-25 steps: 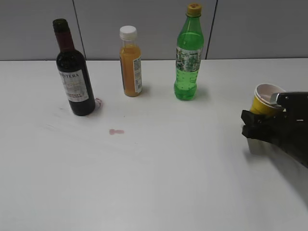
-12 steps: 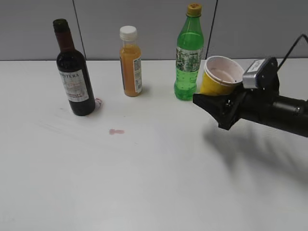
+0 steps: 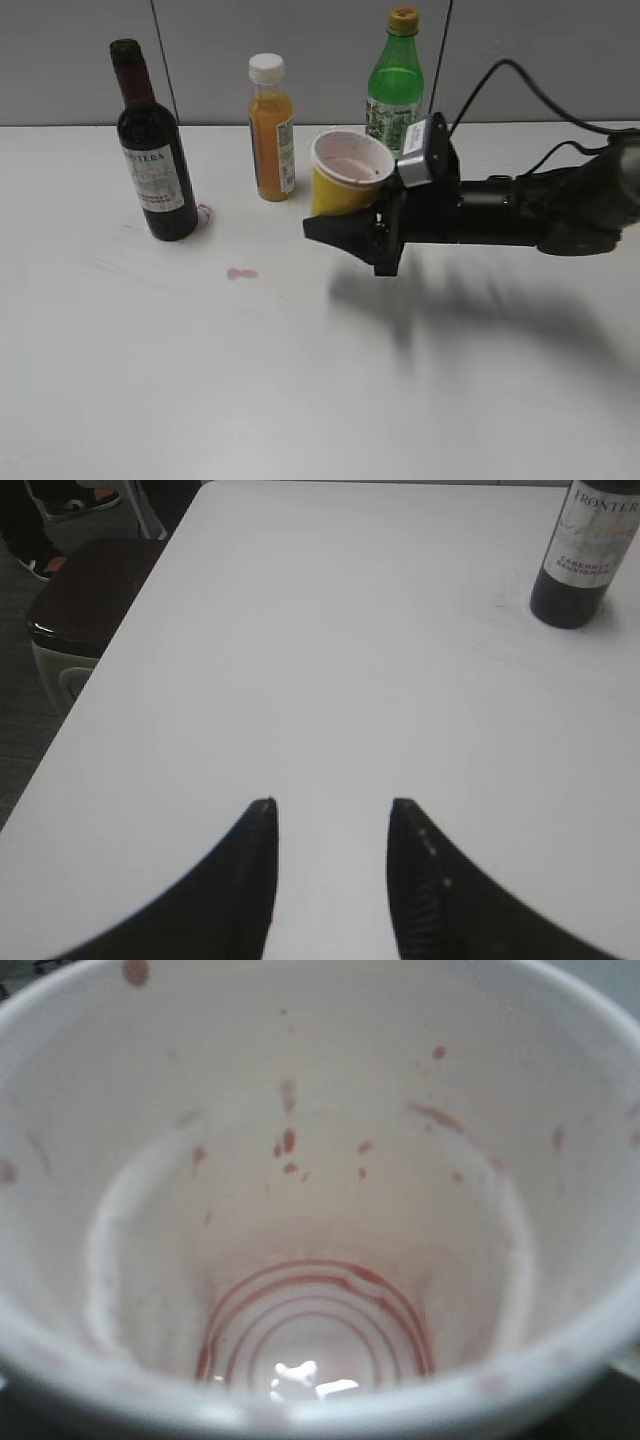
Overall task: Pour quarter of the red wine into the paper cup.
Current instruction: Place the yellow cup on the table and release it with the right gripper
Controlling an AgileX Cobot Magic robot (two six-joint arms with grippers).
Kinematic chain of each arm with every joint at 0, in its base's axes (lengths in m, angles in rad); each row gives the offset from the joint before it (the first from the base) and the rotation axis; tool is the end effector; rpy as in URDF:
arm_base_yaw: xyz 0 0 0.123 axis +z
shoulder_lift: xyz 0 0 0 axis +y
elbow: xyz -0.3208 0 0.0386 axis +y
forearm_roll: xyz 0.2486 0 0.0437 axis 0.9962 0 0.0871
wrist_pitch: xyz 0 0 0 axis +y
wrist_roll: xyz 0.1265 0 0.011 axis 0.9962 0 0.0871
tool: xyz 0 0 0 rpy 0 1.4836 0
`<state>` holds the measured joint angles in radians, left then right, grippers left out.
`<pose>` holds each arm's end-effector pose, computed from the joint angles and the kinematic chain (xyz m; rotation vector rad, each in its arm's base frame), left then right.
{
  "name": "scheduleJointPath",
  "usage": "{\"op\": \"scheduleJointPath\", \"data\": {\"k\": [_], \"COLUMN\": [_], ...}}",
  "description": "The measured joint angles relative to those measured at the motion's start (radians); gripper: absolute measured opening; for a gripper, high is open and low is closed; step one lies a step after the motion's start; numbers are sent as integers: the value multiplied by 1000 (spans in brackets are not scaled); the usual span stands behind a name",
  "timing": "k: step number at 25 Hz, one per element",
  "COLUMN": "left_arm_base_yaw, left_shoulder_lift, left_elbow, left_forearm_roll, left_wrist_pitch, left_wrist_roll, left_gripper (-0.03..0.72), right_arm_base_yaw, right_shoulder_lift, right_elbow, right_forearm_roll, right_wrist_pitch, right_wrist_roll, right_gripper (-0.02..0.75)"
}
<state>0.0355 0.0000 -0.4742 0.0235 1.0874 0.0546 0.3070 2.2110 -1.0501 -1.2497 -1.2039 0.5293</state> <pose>-0.0099 0.0023 0.2502 0.0189 2.0975 0.0828 0.3629 0.2330 0.1244 -1.1886 1.4489 1.0577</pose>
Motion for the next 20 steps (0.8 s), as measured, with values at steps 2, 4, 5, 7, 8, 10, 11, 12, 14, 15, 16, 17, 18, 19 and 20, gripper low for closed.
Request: {"op": "scheduleJointPath", "data": {"k": [2,4,5,7,8,10,11,12,14,15,16,17,18,19,20], "left_arm_base_yaw": [0,0,0,0,0,0,0,0,0,0,0,0,0,0,0], "left_shoulder_lift": [0,0,0,0,0,0,0,0,0,0,0,0,0,0,0], "left_elbow": [0,0,0,0,0,0,0,0,0,0,0,0,0,0,0], "left_forearm_roll": [0,0,0,0,0,0,0,0,0,0,0,0,0,0,0], "left_wrist_pitch": [0,0,0,0,0,0,0,0,0,0,0,0,0,0,0], "left_wrist_roll": [0,0,0,0,0,0,0,0,0,0,0,0,0,0,0], "left_gripper": [267,267,267,267,267,267,267,267,267,267,267,267,267,267,267], "right_arm_base_yaw": [22,39,48,64,72,84,88,91,92,92,92,92,92,92,92], "right_shoulder_lift": [51,96,117,151,167,191,200,205,210,211,212,212,212,212,212], "right_elbow": [-68,-133,-154,-187,-196,-210,-212,-212,-213,-213,-213,-213,-213,-215,-217], "right_forearm_roll": [-51,-105,-121,-140,-145,-154,-162,-168,-177,-176,-175,-176,-183,-196,-216], "right_wrist_pitch": [0,-1,-1,-2,-2,-2,-1,8,38,50,61,71,82,98,108], "right_wrist_roll": [19,41,47,51,51,48,46,46,46,46,46,46,46,51,61], "right_gripper": [447,447,447,447,447,447,447,447,447,447,447,447,447,447,447]}}
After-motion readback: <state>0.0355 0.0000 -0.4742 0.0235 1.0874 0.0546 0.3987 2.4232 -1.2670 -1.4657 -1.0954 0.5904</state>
